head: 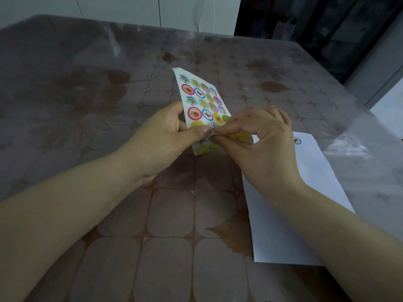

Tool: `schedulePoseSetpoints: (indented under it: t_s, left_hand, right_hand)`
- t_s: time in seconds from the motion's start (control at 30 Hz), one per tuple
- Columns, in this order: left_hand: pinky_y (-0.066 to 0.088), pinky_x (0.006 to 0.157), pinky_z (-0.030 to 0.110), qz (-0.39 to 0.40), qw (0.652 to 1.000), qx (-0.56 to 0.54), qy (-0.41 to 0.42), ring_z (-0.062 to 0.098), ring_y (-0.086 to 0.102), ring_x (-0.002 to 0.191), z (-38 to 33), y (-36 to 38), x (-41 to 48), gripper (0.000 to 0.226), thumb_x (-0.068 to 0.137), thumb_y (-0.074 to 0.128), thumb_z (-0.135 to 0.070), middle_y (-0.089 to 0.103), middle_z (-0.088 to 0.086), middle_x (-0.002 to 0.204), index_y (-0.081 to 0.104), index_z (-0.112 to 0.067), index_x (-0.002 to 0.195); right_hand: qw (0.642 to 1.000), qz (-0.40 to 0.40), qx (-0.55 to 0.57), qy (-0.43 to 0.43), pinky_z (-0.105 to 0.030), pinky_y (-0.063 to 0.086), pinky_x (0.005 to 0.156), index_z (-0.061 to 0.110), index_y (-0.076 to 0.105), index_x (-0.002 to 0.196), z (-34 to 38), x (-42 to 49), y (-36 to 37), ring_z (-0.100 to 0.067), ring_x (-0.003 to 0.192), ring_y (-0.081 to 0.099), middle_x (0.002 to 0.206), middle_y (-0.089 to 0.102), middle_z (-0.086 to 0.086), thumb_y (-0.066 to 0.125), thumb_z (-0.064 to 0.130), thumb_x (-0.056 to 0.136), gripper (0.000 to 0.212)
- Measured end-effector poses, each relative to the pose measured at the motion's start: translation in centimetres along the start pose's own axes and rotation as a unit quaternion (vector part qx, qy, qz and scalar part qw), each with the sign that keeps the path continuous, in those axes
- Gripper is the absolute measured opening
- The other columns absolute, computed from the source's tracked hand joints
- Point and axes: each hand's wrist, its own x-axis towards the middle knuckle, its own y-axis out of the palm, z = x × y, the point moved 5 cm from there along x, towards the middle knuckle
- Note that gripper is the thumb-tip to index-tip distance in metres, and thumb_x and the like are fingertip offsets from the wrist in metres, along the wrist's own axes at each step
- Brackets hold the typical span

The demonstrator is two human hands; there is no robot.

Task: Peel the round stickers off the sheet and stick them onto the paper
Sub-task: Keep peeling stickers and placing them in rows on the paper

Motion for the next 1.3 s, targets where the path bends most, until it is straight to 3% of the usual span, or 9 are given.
schedulePoseSetpoints:
  t_s: [0.2,0.6,0.73,0.83,1.17,1.3]
  left_hand:
    - [0.055,0.076,0.024,0.000,0.999,-0.054,-0.002,0.016,0.070,0.091,-0.4,0.3,-0.1,0.050,0.069,0.064,-0.018,0.073,0.006,0.103,0.057,-0.008,0.117]
    - [0.055,0.064,0.020,-0.026,0.994,-0.099,-0.033,0.010,0.070,0.078,-0.2,0.0,-0.1,0.027,0.086,0.056,-0.001,0.073,-0.001,0.096,0.060,-0.010,0.111]
    - [0.055,0.064,0.020,-0.026,0.993,-0.109,-0.038,0.010,0.070,0.079,-0.1,-0.1,-0.1,0.028,0.086,0.056,-0.001,0.074,-0.001,0.095,0.060,-0.009,0.112]
    - [0.054,0.063,0.021,-0.025,0.993,-0.109,-0.029,0.011,0.070,0.077,-0.2,-0.1,-0.1,0.028,0.086,0.055,0.000,0.072,0.001,0.096,0.059,-0.009,0.113]
    - [0.056,0.072,0.024,-0.023,0.998,-0.054,-0.031,0.016,0.071,0.086,0.2,-0.1,-0.1,0.028,0.085,0.058,-0.003,0.073,0.002,0.101,0.060,-0.012,0.111]
    - [0.057,0.075,0.030,-0.022,0.999,-0.026,-0.038,0.021,0.071,0.089,0.5,-0.2,0.0,0.030,0.085,0.060,-0.004,0.073,0.007,0.102,0.059,-0.012,0.114]
  right_hand:
    - [0.996,-0.029,-0.044,-0.072,-0.036,0.027,0.095,0.021,0.074,0.074,0.9,-0.1,-0.3,-0.020,0.077,0.061,0.082,0.069,0.007,0.074,0.024,0.074,0.003]
    - [0.960,-0.074,-0.155,-0.220,-0.035,0.027,0.094,0.021,0.074,0.073,2.2,-0.3,-0.7,-0.021,0.066,0.063,0.079,0.071,0.007,0.070,0.018,0.083,0.012]
    - [0.977,-0.050,-0.133,-0.162,-0.035,0.027,0.094,0.022,0.074,0.081,1.6,-0.1,-0.5,-0.022,0.073,0.064,0.084,0.071,0.004,0.070,0.026,0.081,0.005]
    - [0.990,-0.026,-0.103,-0.098,-0.035,0.027,0.093,0.021,0.074,0.093,0.6,0.1,-0.3,-0.024,0.079,0.062,0.090,0.070,0.001,0.068,0.036,0.080,0.020]
    - [0.992,0.015,-0.072,-0.102,-0.032,0.027,0.088,0.023,0.074,0.080,0.6,0.1,0.0,-0.024,0.077,0.056,0.084,0.066,0.002,0.069,0.029,0.077,0.009]
    - [0.996,0.063,-0.037,-0.060,-0.026,0.025,0.090,0.023,0.070,0.078,0.3,0.1,0.4,-0.021,0.081,0.056,0.082,0.062,0.006,0.069,0.026,0.074,0.005]
